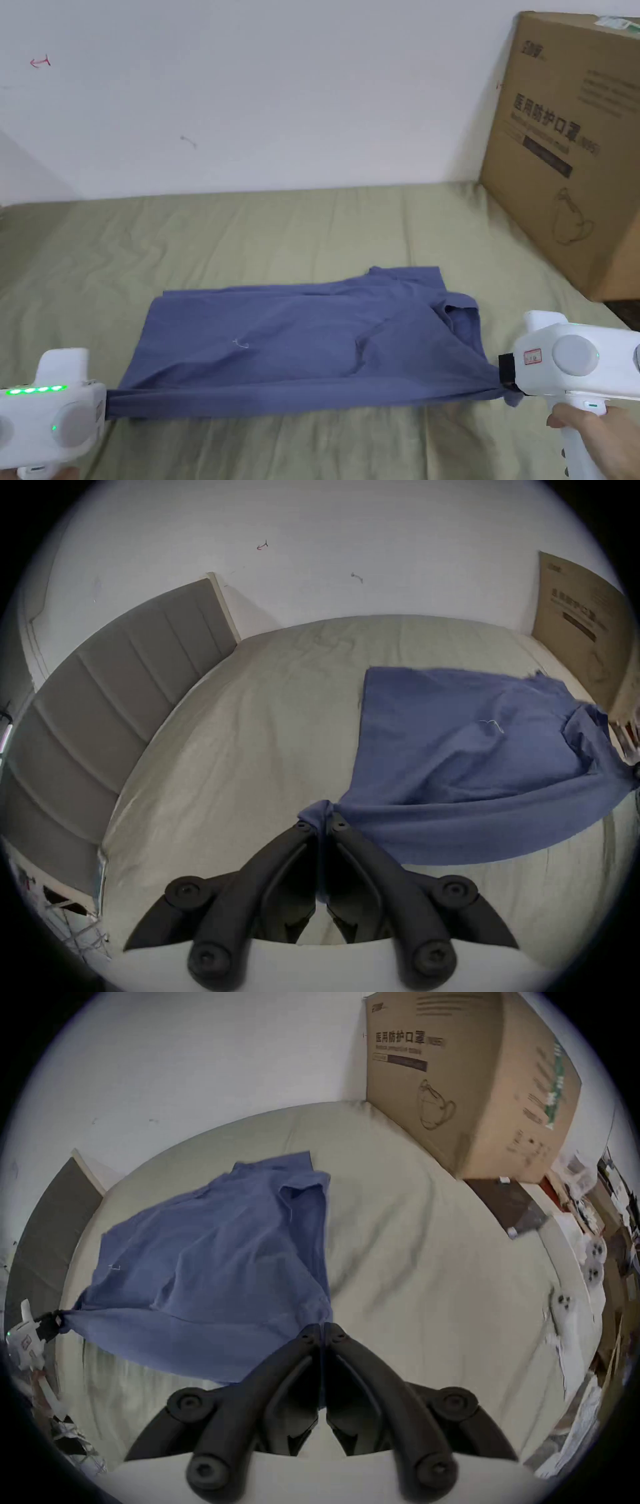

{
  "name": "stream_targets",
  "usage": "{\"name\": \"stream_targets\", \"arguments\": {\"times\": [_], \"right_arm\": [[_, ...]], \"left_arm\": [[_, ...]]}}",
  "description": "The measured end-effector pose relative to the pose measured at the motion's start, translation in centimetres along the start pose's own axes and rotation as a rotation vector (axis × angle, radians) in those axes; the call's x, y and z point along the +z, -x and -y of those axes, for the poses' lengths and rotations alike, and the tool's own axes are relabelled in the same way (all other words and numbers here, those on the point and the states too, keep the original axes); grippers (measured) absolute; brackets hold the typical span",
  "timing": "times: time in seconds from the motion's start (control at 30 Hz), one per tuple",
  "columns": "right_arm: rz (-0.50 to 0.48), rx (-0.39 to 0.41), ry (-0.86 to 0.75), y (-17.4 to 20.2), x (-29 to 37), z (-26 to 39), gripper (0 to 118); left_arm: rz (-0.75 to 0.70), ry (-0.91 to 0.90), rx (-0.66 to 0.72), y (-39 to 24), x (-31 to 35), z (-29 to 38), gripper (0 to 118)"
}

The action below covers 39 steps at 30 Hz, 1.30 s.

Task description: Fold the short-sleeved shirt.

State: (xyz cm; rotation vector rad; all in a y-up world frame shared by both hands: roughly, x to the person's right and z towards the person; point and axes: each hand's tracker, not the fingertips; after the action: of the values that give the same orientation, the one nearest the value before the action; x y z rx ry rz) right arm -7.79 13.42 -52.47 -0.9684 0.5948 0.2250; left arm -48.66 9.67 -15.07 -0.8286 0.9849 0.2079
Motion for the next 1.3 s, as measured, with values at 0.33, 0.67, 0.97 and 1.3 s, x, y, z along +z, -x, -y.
{"name": "stream_targets", "arguments": {"times": [0.33, 0.67, 0.97, 1.3], "right_arm": [[-0.016, -0.054, 0.064, -3.9, 7.8, 16.5, 0], [-0.009, -0.058, 0.085, -5.4, 10.2, 22.9, 0], [0.052, 0.023, 0.077, -4.5, 10.4, 23.3, 83], [0.000, 0.024, -0.018, -3.2, 13.9, 24.5, 0]], "left_arm": [[0.051, 0.094, -0.019, 3.6, 10.9, 16.1, 3], [0.053, 0.089, -0.028, 4.5, 15.7, 21.1, 3], [0.131, 0.145, 0.047, 5.4, 15.5, 21.5, 118], [0.210, 0.077, 0.143, 7.2, 21.0, 22.5, 5]]}}
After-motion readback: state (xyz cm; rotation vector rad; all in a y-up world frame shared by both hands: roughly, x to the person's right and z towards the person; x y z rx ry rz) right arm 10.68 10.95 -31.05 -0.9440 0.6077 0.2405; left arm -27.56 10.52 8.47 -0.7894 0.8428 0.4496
